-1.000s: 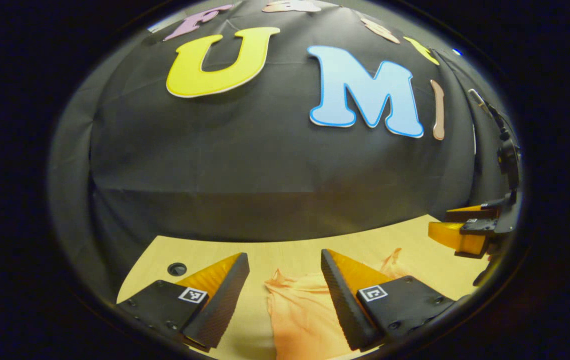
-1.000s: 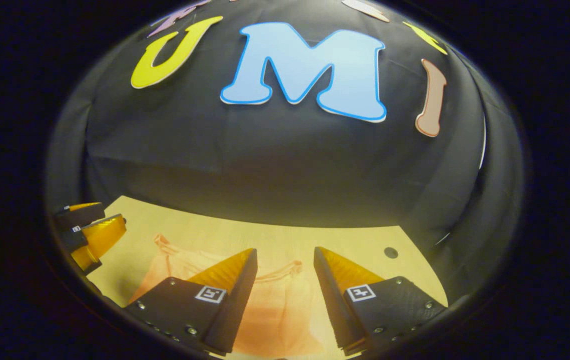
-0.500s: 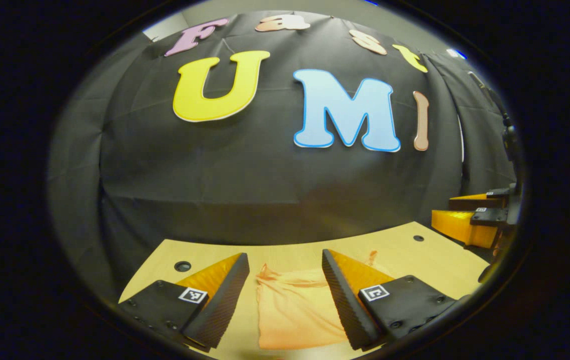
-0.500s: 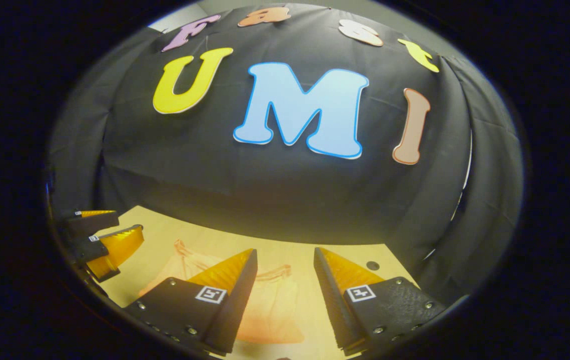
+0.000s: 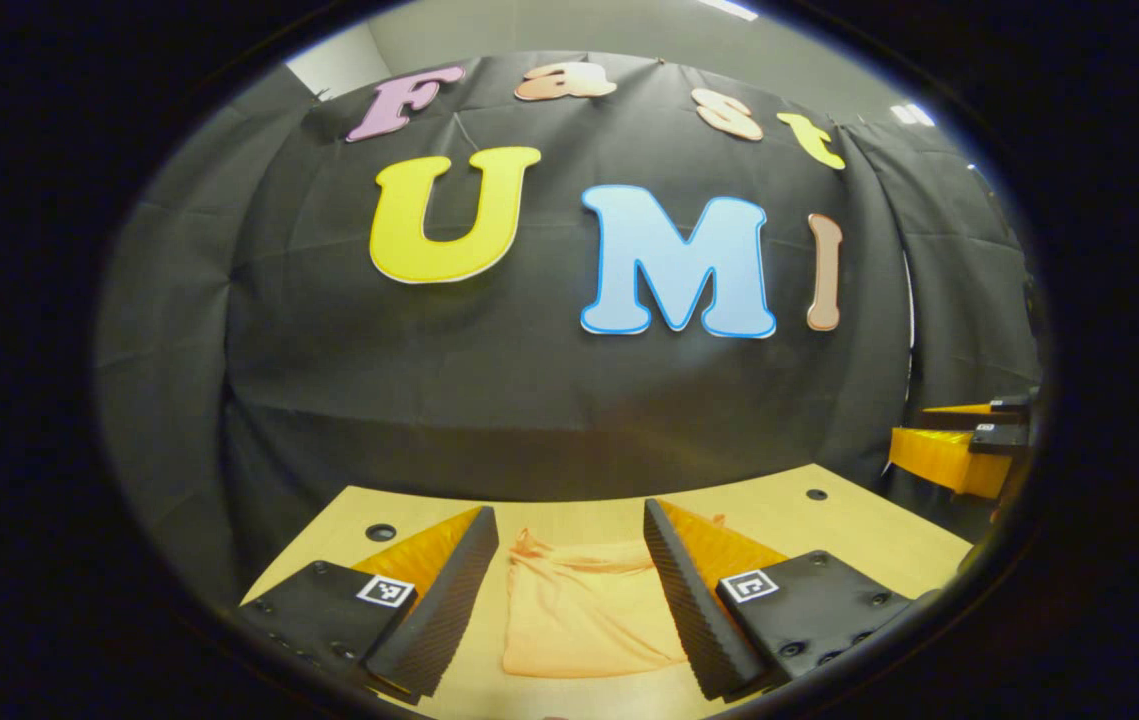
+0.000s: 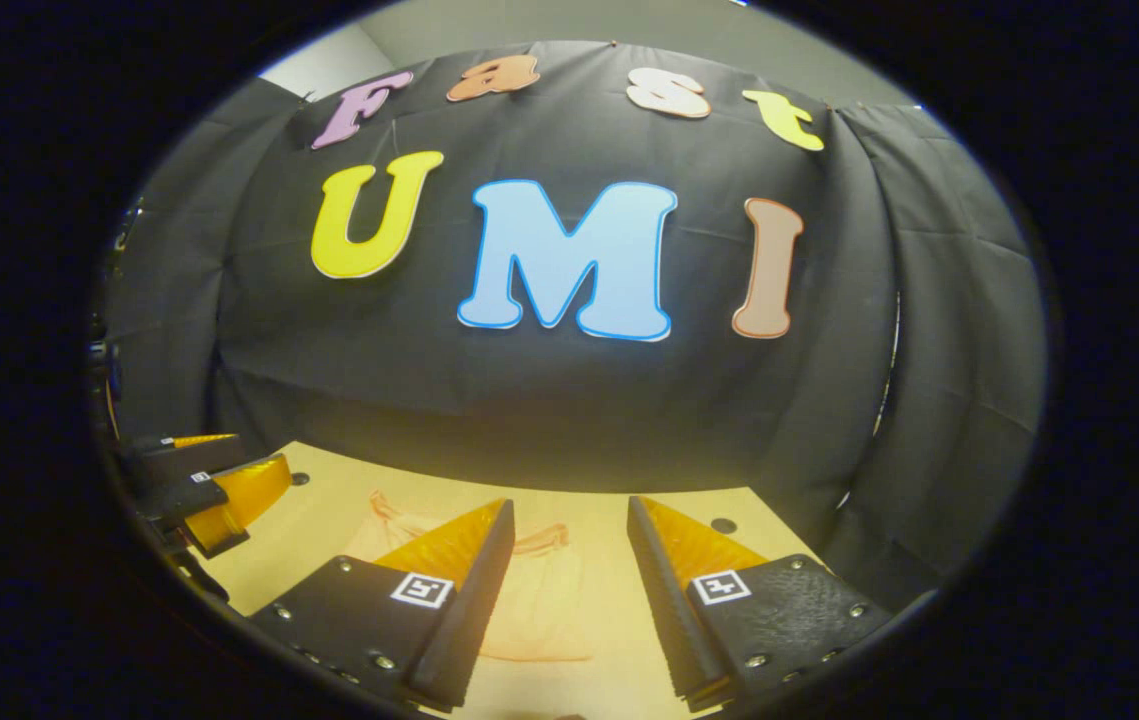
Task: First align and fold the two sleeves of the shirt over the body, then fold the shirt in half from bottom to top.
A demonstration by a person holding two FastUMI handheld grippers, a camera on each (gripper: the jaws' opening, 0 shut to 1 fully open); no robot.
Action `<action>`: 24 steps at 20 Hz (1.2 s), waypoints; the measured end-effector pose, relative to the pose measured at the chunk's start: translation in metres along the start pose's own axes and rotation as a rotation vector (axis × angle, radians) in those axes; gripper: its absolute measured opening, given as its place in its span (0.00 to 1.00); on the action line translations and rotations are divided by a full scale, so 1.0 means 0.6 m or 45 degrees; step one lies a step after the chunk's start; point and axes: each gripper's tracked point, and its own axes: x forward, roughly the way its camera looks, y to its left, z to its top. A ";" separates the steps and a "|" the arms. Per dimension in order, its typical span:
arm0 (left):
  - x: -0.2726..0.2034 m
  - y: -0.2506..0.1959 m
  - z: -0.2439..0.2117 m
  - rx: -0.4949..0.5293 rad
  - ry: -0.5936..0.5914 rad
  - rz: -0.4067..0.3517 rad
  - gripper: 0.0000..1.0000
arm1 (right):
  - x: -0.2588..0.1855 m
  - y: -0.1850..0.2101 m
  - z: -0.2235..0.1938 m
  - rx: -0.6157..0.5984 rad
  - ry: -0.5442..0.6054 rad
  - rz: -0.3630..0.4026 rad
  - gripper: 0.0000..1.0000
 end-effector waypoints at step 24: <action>-0.201 -0.069 0.030 -0.023 -0.126 0.065 0.94 | -0.161 -0.082 -0.016 -0.016 -0.136 -0.071 0.70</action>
